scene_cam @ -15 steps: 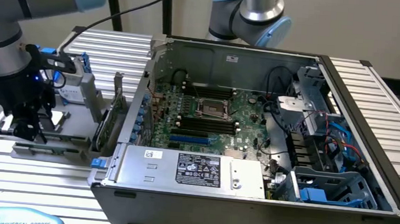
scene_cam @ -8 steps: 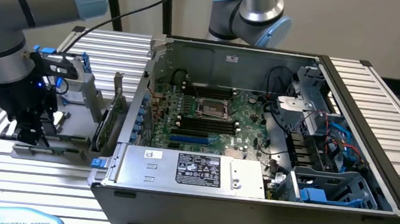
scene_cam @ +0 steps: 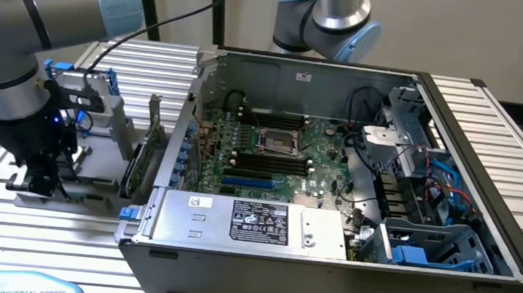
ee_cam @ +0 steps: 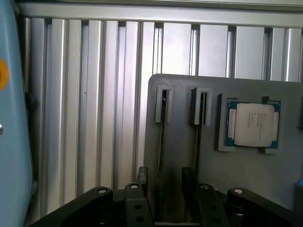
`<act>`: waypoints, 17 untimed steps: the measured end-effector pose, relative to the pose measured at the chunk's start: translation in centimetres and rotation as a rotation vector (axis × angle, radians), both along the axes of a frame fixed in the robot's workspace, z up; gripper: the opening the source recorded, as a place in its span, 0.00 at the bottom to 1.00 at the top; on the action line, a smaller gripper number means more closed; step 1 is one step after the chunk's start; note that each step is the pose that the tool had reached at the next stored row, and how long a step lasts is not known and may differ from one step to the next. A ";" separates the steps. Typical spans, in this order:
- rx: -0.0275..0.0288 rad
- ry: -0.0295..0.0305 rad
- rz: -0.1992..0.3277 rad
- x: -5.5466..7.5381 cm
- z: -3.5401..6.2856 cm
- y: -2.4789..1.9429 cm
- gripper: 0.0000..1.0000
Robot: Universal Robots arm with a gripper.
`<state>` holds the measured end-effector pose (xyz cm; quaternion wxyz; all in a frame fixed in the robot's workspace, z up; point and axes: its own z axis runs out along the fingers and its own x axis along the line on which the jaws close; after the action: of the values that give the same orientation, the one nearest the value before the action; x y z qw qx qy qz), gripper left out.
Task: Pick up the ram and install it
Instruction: 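Pick up the ram and move it above insertion slot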
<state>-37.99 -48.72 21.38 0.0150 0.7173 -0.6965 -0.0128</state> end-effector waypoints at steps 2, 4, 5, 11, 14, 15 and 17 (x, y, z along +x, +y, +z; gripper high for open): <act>-0.0001 0.0000 0.002 0.0 -0.36 -0.03 0.42; 0.0001 0.0001 0.005 0.0 -0.72 -0.05 0.42; 0.0001 0.0001 0.006 0.0 -0.90 -0.06 0.42; 0.0000 0.0000 0.013 -0.2 -1.67 -0.07 0.42; 0.0001 -0.0001 0.016 -0.3 -1.82 -0.07 0.42; 0.0001 -0.0001 0.017 -0.3 -1.86 -0.07 0.42; 0.0001 0.0000 0.019 -0.4 -1.93 -0.07 0.42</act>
<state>-38.38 -48.80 19.45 0.0151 0.7238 -0.6897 -0.0127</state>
